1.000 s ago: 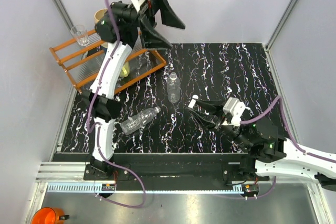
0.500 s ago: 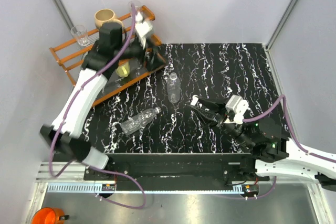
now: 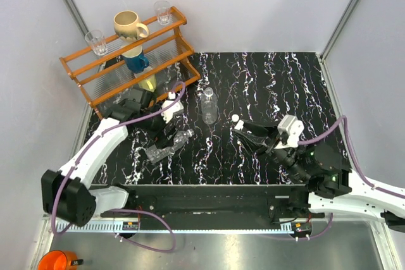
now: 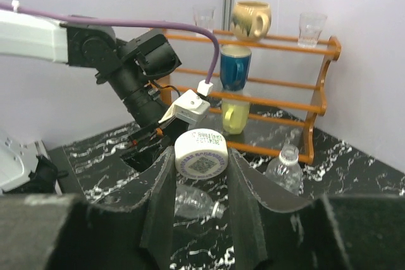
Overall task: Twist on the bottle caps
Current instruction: Pick up the plastic bottle at the center of the board.
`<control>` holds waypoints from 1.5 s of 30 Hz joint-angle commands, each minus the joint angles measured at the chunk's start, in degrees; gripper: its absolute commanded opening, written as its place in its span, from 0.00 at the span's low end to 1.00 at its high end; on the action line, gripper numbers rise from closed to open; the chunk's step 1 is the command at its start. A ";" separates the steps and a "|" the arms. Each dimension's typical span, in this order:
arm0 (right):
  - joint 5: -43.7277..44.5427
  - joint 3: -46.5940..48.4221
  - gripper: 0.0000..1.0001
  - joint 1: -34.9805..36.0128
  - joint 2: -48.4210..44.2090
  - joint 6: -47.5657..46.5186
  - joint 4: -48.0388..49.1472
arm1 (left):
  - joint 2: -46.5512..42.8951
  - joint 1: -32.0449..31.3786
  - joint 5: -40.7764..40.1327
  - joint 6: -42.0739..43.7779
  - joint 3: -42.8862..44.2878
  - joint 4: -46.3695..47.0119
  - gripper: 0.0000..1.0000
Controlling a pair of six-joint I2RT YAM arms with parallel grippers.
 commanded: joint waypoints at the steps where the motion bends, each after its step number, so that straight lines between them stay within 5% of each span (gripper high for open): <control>1: 1.86 -1.73 0.23 0.36 -0.71 3.09 -1.53 | 4.14 1.22 -1.35 6.96 -2.09 -0.71 0.99; 33: 2.04 -3.40 0.24 0.27 0.43 6.87 -1.44 | 18.22 3.16 -3.97 6.88 -11.67 10.98 0.99; 45: -1.82 -2.34 0.30 0.27 3.33 13.44 -6.89 | 10.76 -2.46 -11.27 7.49 -15.80 13.27 0.53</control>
